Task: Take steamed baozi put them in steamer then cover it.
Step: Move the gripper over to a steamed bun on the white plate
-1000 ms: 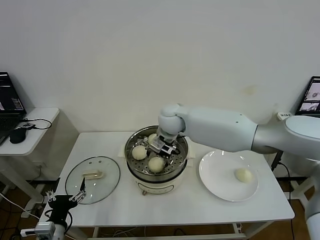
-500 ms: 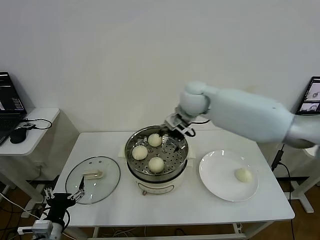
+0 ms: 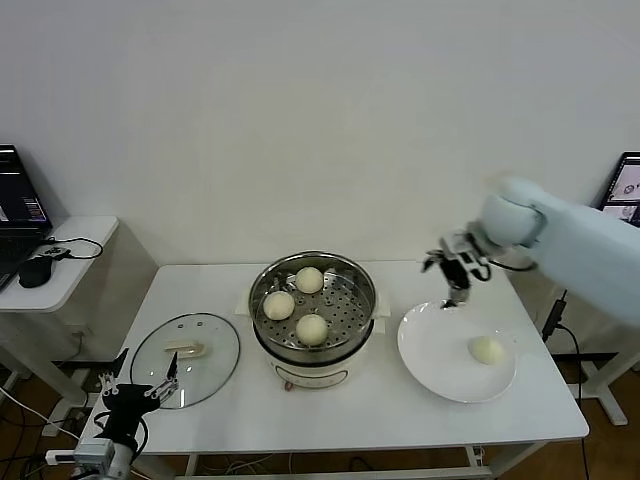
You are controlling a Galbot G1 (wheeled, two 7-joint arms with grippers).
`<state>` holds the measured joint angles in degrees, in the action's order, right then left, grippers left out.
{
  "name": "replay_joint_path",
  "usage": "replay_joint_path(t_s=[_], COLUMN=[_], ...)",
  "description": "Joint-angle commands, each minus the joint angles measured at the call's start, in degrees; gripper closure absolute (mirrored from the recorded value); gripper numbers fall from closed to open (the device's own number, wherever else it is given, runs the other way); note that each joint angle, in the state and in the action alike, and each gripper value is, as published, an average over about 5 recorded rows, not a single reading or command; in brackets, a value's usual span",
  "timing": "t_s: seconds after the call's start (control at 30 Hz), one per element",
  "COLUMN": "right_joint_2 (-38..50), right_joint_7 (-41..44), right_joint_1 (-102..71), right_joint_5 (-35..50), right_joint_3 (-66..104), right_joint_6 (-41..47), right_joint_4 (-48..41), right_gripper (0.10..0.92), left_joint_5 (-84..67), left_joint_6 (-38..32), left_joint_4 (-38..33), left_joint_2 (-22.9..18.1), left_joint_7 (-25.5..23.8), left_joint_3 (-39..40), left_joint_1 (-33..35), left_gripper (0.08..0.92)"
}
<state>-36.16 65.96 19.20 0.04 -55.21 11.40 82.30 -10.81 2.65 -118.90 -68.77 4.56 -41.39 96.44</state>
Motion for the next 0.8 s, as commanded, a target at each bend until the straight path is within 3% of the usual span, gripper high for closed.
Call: replay_joint_path(t_s=[0.03, 0.8], right_joint_2=[10.1, -2.1], right_joint_7=[-0.2, -3.0], right_joint_1=[-24.7, -33.7], right_joint_5=[-11.6, -20.1], right_joint_3=[19.2, 26.5], right_joint_6=[-0.6, -1.0], right_joint_4=[-3.3, -14.9], right_gripper=[0.203, 0.203], left_joint_5=[0.1, -0.1], left_joint_6=[-0.1, -0.3], left_joint_4=[0.3, 0.8], left_joint_2=[0.1, -0.3], left_joint_7=[0.2, 0.3], left_joint_3=[0.2, -0.8], left_joint_1=[0.3, 0.8], left_gripper=[0.177, 0.177])
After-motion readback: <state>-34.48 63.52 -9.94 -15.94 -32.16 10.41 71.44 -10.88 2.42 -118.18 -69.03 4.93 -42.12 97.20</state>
